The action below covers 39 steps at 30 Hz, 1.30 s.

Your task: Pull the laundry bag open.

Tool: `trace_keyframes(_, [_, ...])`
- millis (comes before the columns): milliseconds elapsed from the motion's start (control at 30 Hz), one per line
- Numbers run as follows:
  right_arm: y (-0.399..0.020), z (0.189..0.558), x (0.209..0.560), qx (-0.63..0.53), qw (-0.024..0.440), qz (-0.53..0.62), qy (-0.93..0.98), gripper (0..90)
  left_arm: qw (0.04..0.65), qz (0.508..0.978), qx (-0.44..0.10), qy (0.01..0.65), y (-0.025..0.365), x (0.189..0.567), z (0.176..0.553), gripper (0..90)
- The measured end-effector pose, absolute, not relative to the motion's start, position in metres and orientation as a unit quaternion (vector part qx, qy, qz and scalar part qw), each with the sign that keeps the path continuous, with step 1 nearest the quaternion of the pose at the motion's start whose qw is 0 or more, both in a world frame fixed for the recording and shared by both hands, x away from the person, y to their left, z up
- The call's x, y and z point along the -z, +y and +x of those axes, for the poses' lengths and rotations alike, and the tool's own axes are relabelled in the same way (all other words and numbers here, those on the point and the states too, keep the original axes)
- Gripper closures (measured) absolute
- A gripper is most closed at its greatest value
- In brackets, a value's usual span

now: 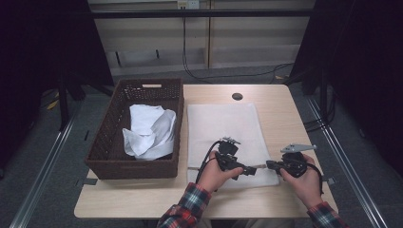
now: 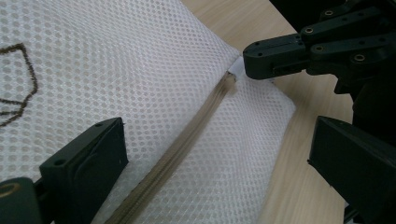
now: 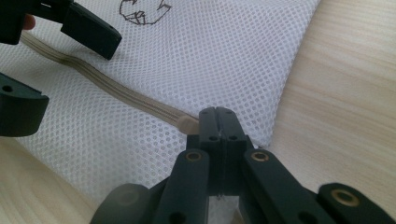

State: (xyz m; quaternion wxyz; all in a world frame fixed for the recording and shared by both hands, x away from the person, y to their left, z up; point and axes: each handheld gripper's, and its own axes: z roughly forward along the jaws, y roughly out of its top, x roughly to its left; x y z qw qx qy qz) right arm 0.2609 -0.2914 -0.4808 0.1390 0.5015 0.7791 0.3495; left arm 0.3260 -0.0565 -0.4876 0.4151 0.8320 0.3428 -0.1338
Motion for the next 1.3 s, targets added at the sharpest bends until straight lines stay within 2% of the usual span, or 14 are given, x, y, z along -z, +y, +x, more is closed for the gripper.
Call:
trace_keyframes(167, [-0.301,0.259,0.477,-0.354,0.149,0.509,0.77,90.0,0.418,0.822,0.167,0.348,-0.065,0.488,0.329,6.4])
trace_keyframes(333, [-0.308,0.256,0.477,-0.349,0.151,0.519,0.765,89.4,0.413,0.811,0.213,0.354,-0.078,0.492,0.334,19.6])
trace_keyframes(367, [-0.309,0.256,0.477,-0.349,0.153,0.516,0.767,89.5,0.409,0.812,0.218,0.355,-0.079,0.492,0.335,24.8])
trace_keyframes(667, [-0.31,0.254,0.48,-0.348,0.145,0.515,0.77,90.0,0.386,0.808,0.207,0.393,-0.092,0.488,0.336,37.4])
trace_keyframes(733, [-0.309,0.254,0.481,-0.342,0.144,0.513,0.774,90.0,0.379,0.802,0.226,0.402,-0.094,0.487,0.335,44.5])
trace_keyframes(867, [-0.308,0.254,0.483,-0.34,0.14,0.508,0.778,90.0,0.376,0.794,0.23,0.419,-0.096,0.488,0.336,57.2])
trace_keyframes(967, [-0.308,0.254,0.484,-0.337,0.138,0.511,0.779,90.0,0.373,0.79,0.222,0.432,-0.099,0.49,0.337,61.6])
trace_keyframes(1300, [-0.31,0.255,0.488,-0.337,0.133,0.509,0.78,90.0,0.359,0.788,0.209,0.455,-0.109,0.494,0.337,63.3])
